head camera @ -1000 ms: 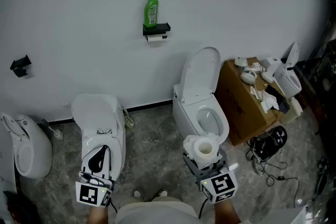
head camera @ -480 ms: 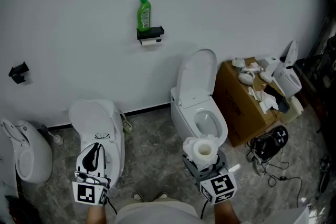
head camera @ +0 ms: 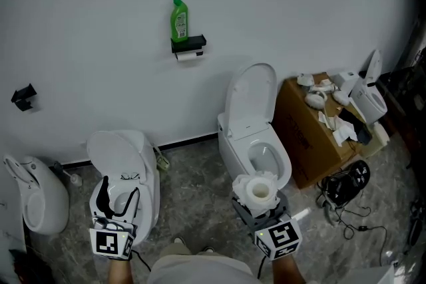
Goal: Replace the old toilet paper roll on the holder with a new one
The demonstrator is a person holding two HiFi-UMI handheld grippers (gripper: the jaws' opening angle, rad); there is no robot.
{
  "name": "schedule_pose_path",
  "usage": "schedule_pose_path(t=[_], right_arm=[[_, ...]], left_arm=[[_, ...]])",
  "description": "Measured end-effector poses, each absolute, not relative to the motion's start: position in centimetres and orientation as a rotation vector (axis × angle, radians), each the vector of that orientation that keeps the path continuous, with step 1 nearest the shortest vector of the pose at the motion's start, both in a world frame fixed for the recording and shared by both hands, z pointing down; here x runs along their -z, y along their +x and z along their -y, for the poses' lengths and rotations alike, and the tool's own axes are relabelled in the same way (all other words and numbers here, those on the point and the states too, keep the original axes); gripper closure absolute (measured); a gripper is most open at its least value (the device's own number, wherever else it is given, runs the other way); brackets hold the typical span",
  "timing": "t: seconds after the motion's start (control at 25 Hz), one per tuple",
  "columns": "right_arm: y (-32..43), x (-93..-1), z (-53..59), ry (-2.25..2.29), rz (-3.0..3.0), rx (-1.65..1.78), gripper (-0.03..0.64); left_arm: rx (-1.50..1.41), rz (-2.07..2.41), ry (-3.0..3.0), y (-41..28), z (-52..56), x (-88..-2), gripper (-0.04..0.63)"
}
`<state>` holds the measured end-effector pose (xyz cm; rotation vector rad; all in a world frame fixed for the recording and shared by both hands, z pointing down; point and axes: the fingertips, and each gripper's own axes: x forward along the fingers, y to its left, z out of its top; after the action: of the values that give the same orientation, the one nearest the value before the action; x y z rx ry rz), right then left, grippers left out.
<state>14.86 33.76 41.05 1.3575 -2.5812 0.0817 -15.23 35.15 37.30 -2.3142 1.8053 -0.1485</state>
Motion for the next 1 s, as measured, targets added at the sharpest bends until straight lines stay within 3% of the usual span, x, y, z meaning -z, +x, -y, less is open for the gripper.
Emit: schedule_pose_path(t=[0.36,0.68,1.0], right_arm=[[13.7,-43.5,-29.4,1.362,2.520,-0.152,0.287],[11.3,-43.8,-17.6,1.425,2.427,-0.166,0.287],[5.9,-41.0,-5.3,1.465,2.367,-0.136,0.287]], left_arm=[[0.223,-1.780,-2.393,-15.6,-28.5,-40.9,0.252],[0.263,-1.621,-2.406,-15.1,-13.0,-41.2,0.252],[0.213,-1.530,-2.459,-19.1,-0.3,-40.6,0.252]])
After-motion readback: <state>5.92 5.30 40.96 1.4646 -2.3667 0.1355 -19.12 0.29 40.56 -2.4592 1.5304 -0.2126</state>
